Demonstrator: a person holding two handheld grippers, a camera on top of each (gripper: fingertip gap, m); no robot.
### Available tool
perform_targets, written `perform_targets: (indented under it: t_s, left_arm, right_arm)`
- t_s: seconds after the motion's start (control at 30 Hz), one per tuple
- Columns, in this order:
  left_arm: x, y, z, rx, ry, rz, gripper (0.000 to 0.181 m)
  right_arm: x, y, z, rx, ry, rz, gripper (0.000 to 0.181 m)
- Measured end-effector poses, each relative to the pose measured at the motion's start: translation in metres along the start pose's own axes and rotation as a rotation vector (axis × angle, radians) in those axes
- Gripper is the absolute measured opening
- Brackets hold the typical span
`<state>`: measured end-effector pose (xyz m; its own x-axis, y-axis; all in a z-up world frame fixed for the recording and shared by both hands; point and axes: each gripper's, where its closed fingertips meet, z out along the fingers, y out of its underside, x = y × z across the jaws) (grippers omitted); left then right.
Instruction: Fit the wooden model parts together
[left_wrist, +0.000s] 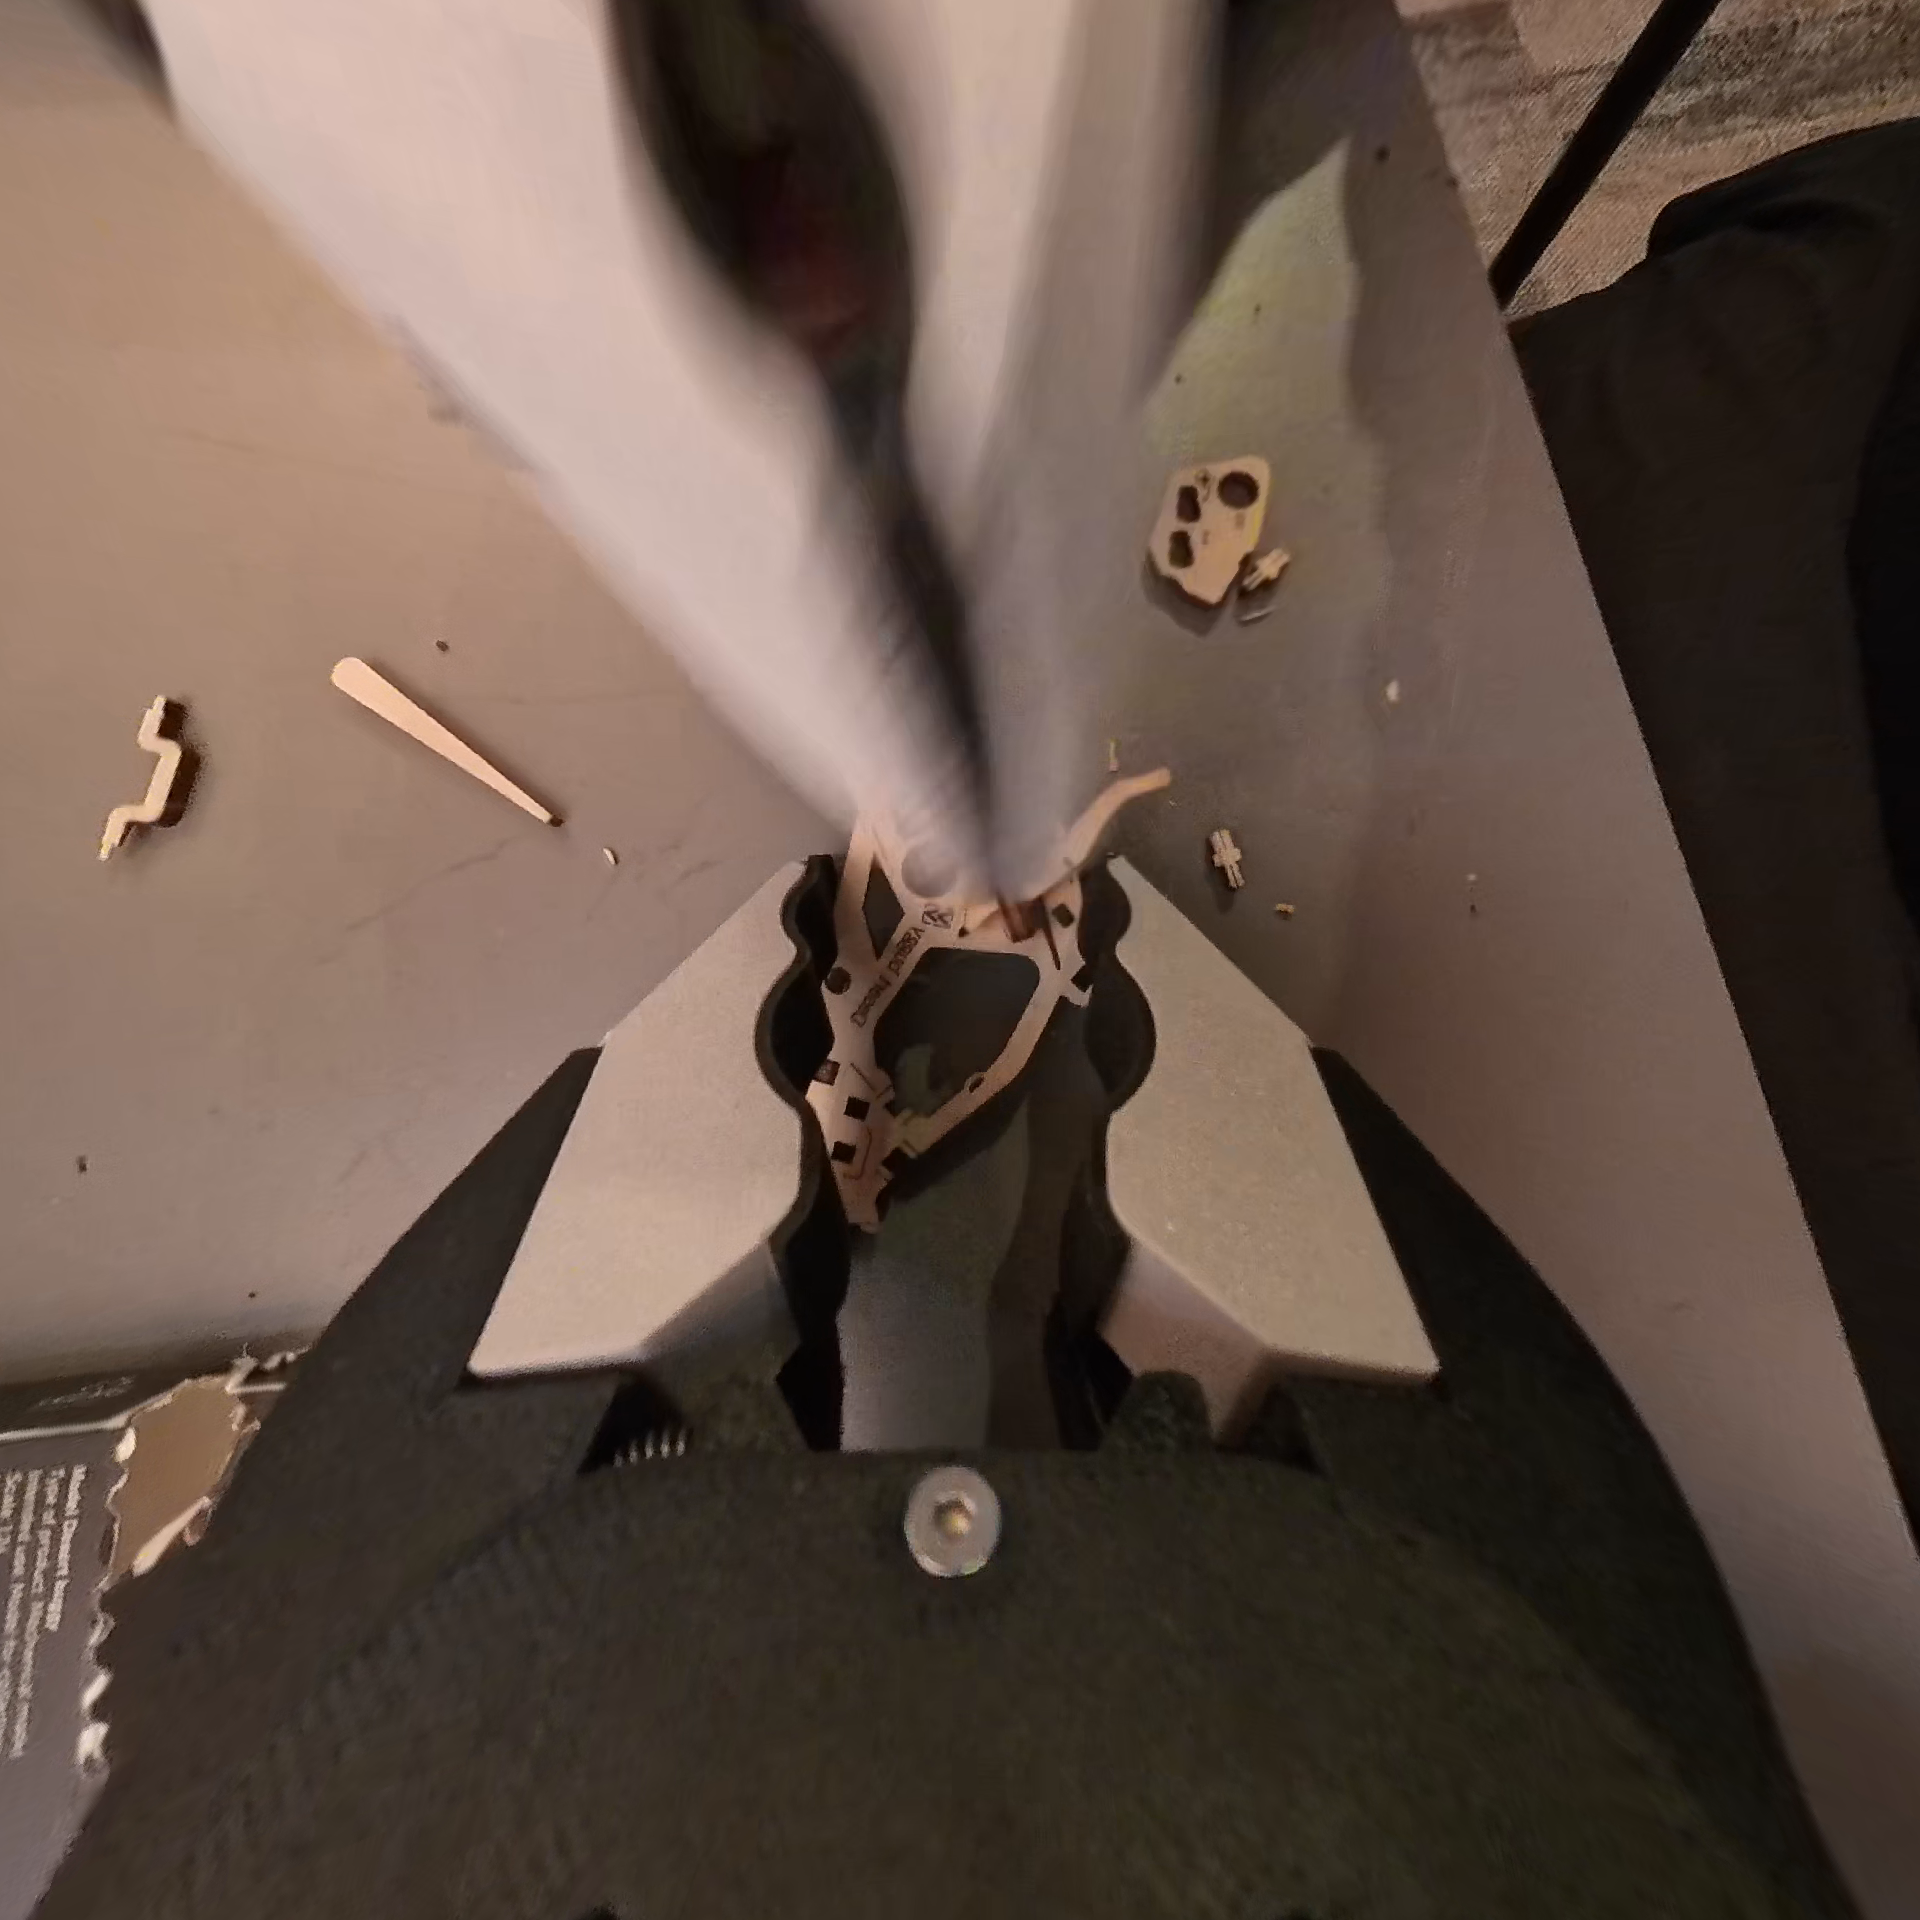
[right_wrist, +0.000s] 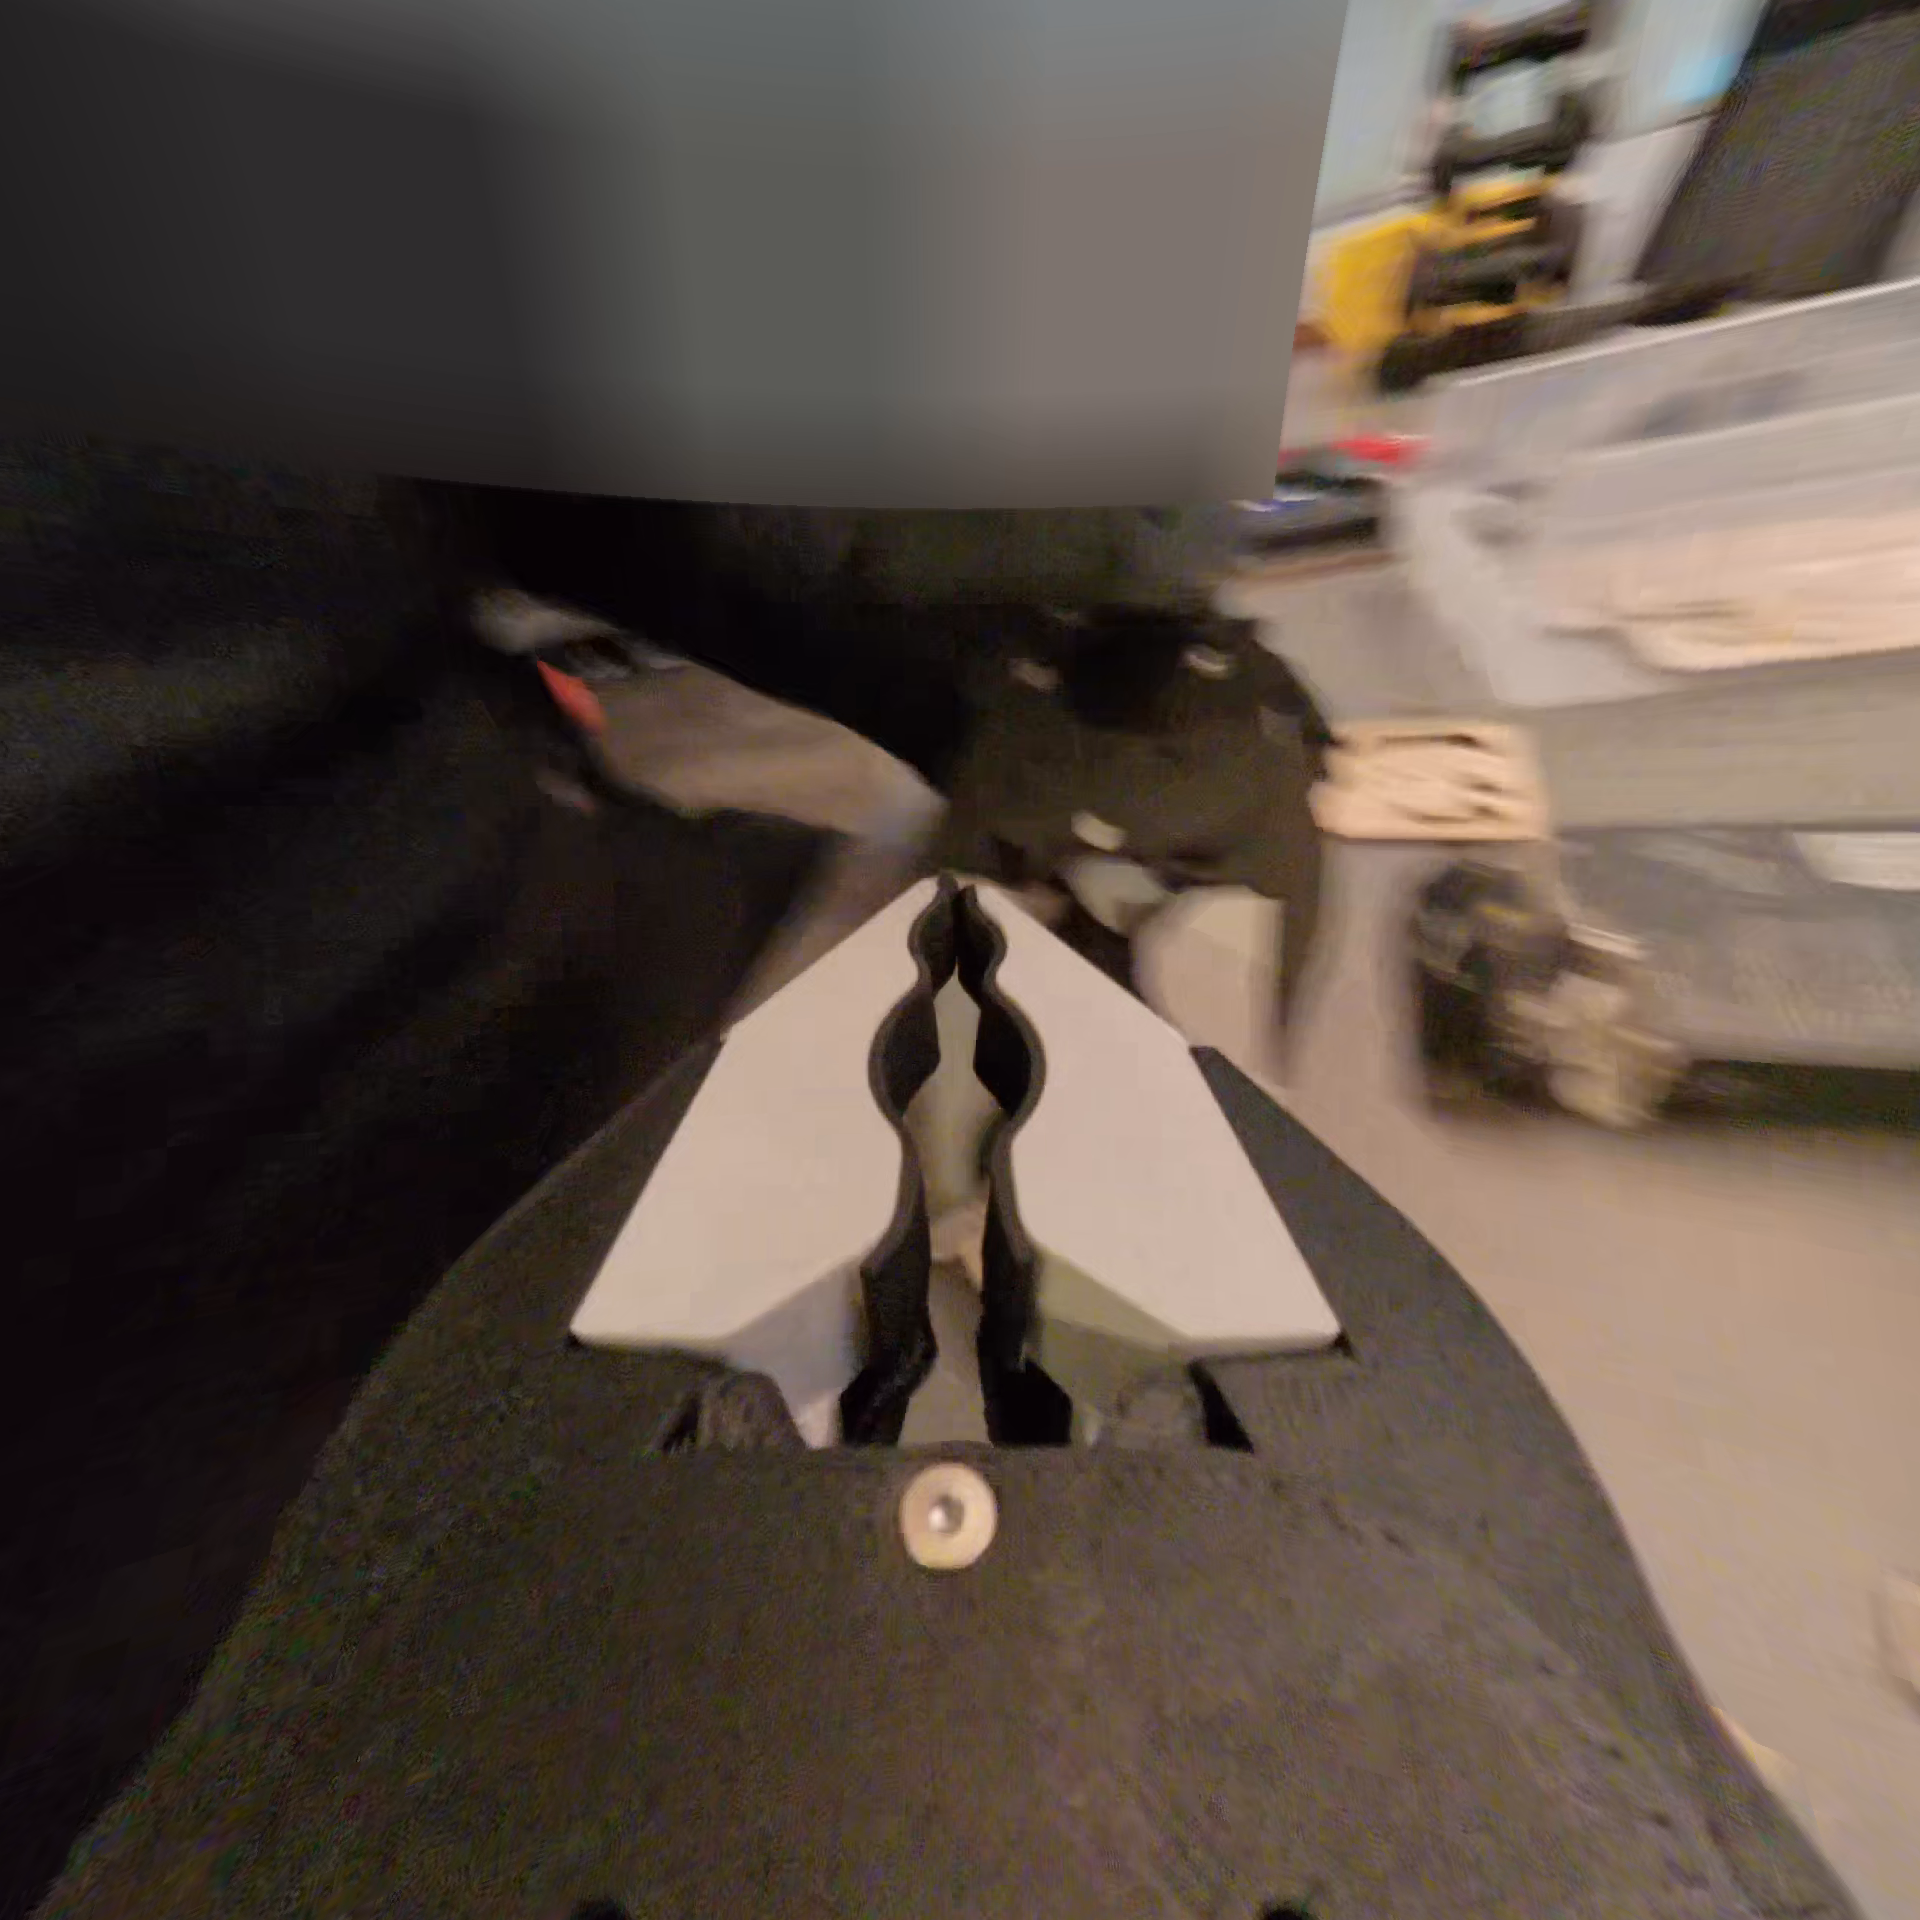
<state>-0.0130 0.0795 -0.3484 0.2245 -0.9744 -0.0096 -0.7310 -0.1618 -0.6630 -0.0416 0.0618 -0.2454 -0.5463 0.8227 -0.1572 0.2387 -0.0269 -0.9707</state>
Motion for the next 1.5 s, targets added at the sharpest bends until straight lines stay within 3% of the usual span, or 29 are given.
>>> perform_targets:
  t_s: [0.03,0.13,0.37,0.57,0.8,1.0,1.27,1.5]
  left_arm:
    - [0.001,0.001,-0.001,-0.022,-0.006,0.009,0.047]
    - [-0.001,0.002,-0.002,-0.029,0.000,-0.005,0.047]
    - [-0.009,-0.001,-0.005,-0.076,-0.105,-0.064,0.046]
    - [-0.008,0.000,-0.001,-0.048,-0.106,-0.103,0.047]
    - [-0.007,0.007,-0.014,-0.097,-0.094,-0.102,0.076]
    - [-0.004,0.020,-0.020,-0.133,-0.110,-0.182,0.061]
    - [0.018,0.011,-0.019,-0.090,-0.213,-0.356,0.058]
    - [0.009,0.017,-0.018,-0.043,-0.352,-0.471,0.050]
  right_arm:
    - [0.010,0.021,-0.001,-0.132,0.073,-0.092,0.000]
    - [0.001,0.025,0.002,-0.187,0.077,-0.168,0.000]
    - [0.017,0.041,-0.024,-0.298,0.190,-0.058,0.022]
    - [0.010,0.073,-0.027,-0.415,0.241,0.000,0.023]
    - [0.007,0.073,-0.026,-0.446,0.262,0.003,0.022]
    - [0.005,0.090,-0.025,-0.538,0.294,0.069,0.018]
    - [0.049,0.084,-0.028,-0.545,0.449,0.064,0.018]
    - [0.018,0.070,-0.034,-0.548,0.449,0.133,0.030]
